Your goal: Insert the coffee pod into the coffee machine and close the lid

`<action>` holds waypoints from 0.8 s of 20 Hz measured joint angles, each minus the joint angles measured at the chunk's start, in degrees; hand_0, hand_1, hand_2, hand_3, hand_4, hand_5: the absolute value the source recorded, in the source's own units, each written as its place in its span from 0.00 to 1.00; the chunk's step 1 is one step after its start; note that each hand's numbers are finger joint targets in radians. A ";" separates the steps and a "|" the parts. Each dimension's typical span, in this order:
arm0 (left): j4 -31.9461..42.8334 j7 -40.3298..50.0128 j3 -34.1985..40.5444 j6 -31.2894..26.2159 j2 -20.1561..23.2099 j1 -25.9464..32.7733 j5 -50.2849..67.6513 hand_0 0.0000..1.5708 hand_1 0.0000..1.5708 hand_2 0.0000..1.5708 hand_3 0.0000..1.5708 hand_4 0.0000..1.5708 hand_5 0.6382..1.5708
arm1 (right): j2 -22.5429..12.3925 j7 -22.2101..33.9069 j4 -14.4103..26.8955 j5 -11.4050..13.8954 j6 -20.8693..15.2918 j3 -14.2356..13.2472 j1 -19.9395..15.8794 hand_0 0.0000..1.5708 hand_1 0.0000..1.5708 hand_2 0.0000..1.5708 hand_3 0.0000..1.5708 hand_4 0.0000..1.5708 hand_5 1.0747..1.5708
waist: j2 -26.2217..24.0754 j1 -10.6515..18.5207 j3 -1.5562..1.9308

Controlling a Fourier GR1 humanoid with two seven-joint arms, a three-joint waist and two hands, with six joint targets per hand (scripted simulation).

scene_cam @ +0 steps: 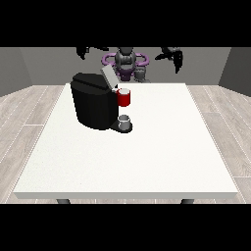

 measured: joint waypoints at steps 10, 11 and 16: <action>-12.12 2.29 -5.80 1.46 -0.11 3.69 4.22 0.00 0.00 0.00 0.00 0.24 1.00 | -1.35 1.78 6.82 -6.05 1.46 -5.27 -8.06 0.00 0.00 0.00 0.00 0.09 1.00 | 7.65 2.40 0.00; -13.05 1.93 -5.83 1.52 0.30 4.41 4.38 0.00 0.00 0.00 0.00 0.22 1.00 | -1.32 2.40 7.02 -6.38 1.62 -5.13 -9.02 0.00 0.00 0.00 0.00 0.04 1.00 | 8.33 1.98 0.02; -18.63 3.87 -6.36 1.69 1.27 6.72 6.37 0.00 0.00 0.00 0.00 0.24 1.00 | -0.55 3.29 8.68 -6.35 1.42 -3.69 -11.53 0.00 0.00 0.00 0.00 0.00 1.00 | 10.25 0.82 0.00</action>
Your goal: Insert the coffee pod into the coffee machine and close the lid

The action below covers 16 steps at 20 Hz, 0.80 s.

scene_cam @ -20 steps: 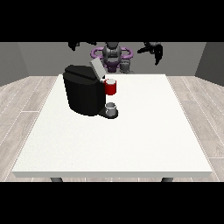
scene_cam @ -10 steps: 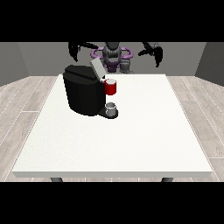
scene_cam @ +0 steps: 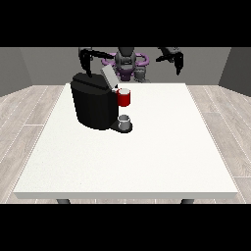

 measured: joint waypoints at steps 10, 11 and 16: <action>-6.40 1.77 0.10 0.94 2.14 2.48 1.98 0.00 0.00 0.00 0.00 0.20 1.00 | 0.83 -2.19 3.96 1.25 0.71 2.52 -4.93 0.00 0.00 0.00 0.00 0.00 1.00 | 4.09 -0.65 -0.04; -6.96 1.87 0.27 0.71 2.74 2.52 2.22 0.00 0.00 0.00 0.00 0.19 1.00 | 0.72 -2.87 4.23 1.50 0.64 2.58 -5.36 0.00 0.00 0.00 0.00 0.05 1.00 | 4.52 -0.51 -0.07; -7.78 1.65 -0.08 2.10 3.44 3.52 1.65 0.00 0.00 0.00 0.00 0.22 1.00 | 1.24 -2.41 5.47 1.98 0.68 3.50 -8.18 0.00 0.00 0.00 0.00 0.13 1.00 | 5.55 -1.17 -0.06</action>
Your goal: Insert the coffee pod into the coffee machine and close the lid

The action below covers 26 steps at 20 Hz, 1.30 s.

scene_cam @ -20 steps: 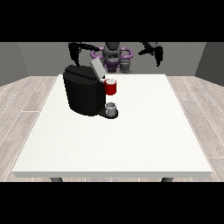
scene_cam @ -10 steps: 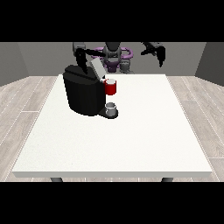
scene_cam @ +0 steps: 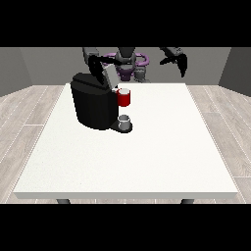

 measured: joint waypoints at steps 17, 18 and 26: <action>-1.36 0.60 -2.61 1.09 -0.57 -0.89 -0.47 0.00 0.00 0.00 0.00 0.21 1.00 | -2.03 4.38 0.81 4.89 -2.78 1.93 -7.15 0.00 0.00 0.00 0.00 0.00 1.00 | 3.29 2.15 0.57; -1.29 0.46 -2.76 0.80 -0.48 -1.04 -0.42 0.00 0.00 0.00 0.00 0.23 1.00 | -2.15 5.40 0.39 5.46 -3.46 2.08 -7.30 0.00 0.00 0.00 0.00 0.00 1.00 | 3.46 2.51 0.65; -1.31 0.31 -3.78 -0.41 -0.80 -3.91 0.23 0.00 0.00 0.00 0.00 0.24 1.00 | -6.18 11.78 -2.54 9.86 -5.31 2.72 -9.73 0.00 0.00 0.00 0.00 0.17 1.00 | 6.43 6.31 1.18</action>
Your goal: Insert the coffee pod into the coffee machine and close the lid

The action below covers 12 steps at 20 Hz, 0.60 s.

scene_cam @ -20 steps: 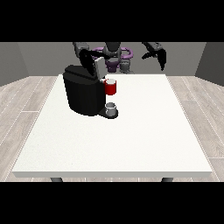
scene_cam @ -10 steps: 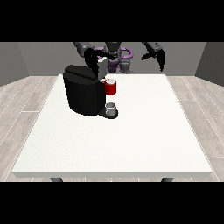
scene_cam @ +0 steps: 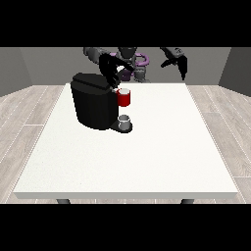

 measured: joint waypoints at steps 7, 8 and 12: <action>-0.15 -0.28 -1.43 -1.09 -0.47 -2.58 0.14 0.00 0.00 0.00 0.00 0.25 1.00 | -3.33 8.27 -3.43 1.37 -0.04 -1.35 -1.59 0.00 0.00 0.00 0.00 0.06 1.00 | 2.26 3.72 0.63; -0.18 -0.35 -1.40 -1.27 -0.32 -2.94 0.22 0.00 0.00 0.00 0.00 0.23 1.00 | -3.88 9.41 -4.15 1.42 -0.05 -1.70 -1.72 0.00 0.00 0.00 0.00 0.00 1.00 | 2.61 4.34 0.70; 0.25 -1.02 -1.50 -2.25 0.11 -4.54 0.59 0.00 0.00 0.00 0.00 0.27 1.00 | -5.92 14.44 -7.51 1.90 0.03 -2.67 -2.43 0.00 0.00 0.00 0.00 0.00 1.00 | 4.55 6.68 1.02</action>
